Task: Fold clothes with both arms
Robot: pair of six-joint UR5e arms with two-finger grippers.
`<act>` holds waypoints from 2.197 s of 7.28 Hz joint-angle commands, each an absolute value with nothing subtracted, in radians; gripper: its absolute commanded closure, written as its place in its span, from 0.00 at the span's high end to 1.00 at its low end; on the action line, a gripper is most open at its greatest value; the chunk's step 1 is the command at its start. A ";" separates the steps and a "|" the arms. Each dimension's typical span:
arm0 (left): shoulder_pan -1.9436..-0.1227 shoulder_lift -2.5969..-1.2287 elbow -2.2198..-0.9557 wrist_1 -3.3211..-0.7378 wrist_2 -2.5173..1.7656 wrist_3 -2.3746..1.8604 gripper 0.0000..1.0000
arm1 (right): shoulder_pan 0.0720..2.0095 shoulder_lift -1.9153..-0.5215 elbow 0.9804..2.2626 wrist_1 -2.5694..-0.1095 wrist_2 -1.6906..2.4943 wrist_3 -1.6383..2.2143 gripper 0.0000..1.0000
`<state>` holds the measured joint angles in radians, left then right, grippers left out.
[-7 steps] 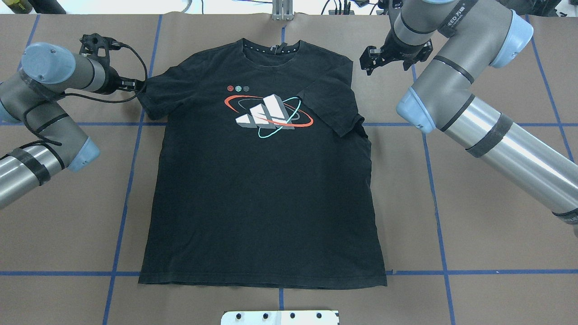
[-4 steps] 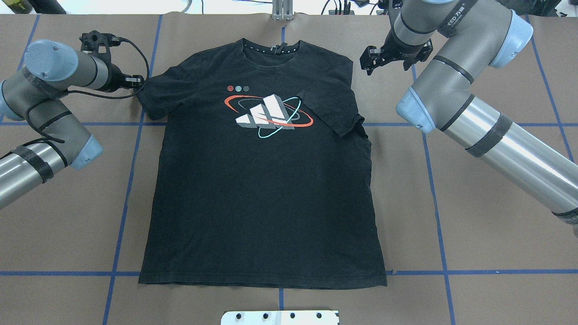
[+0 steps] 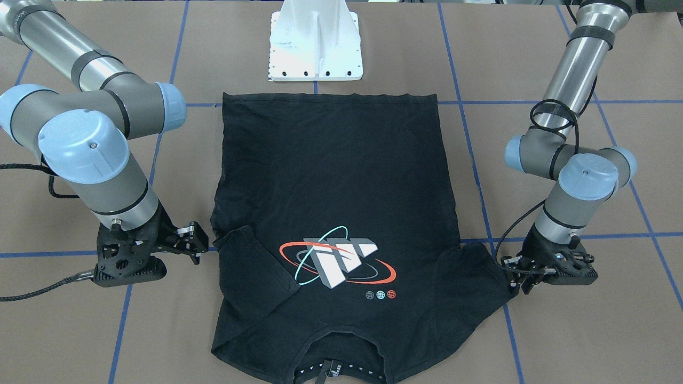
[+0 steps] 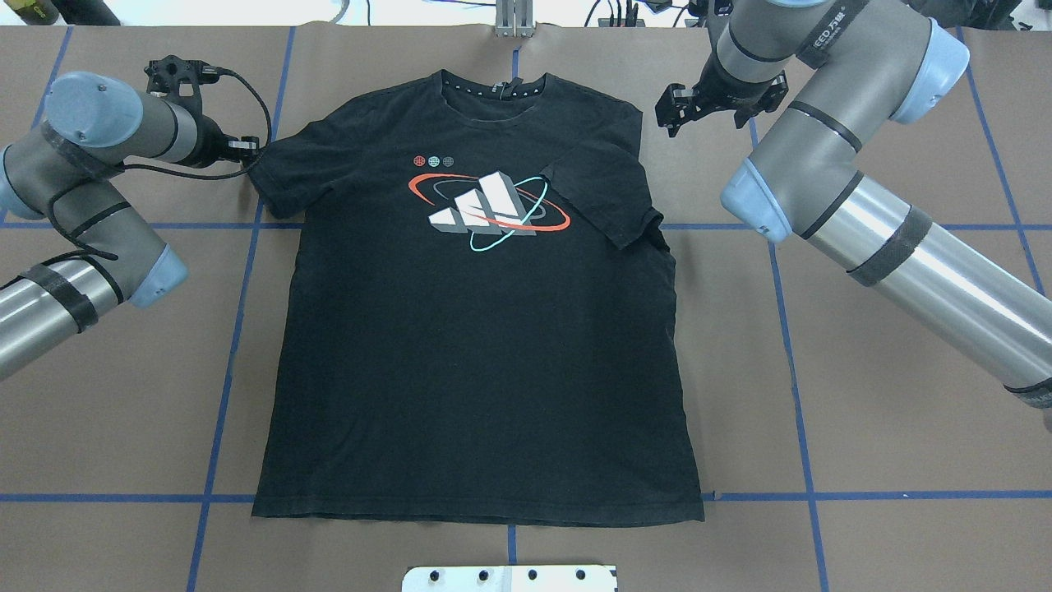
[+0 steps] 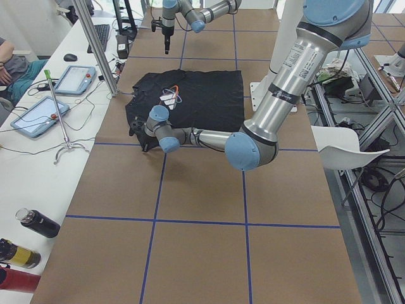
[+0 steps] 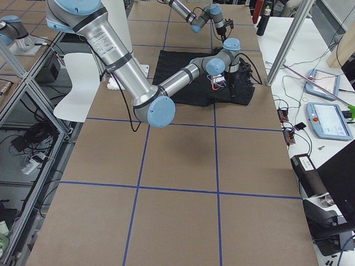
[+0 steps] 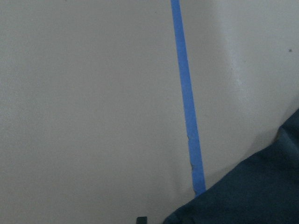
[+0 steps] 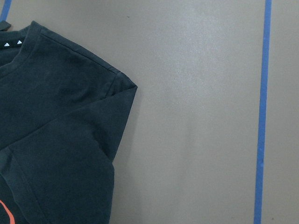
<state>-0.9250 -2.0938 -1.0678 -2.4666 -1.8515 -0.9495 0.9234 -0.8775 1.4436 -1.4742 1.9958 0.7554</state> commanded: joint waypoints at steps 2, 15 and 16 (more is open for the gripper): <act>-0.923 -2.094 -1.068 -2.467 -1.852 -0.950 0.35 | 0.923 -0.877 1.442 -1.474 1.996 0.756 1.00; -0.924 -2.213 -1.295 -2.073 -1.931 -1.236 0.00 | 0.916 -0.870 1.443 -1.470 1.996 0.773 1.00; -0.878 -2.245 -1.276 -2.071 -1.930 -1.320 0.00 | 0.916 -0.868 1.445 -1.470 1.997 0.773 1.00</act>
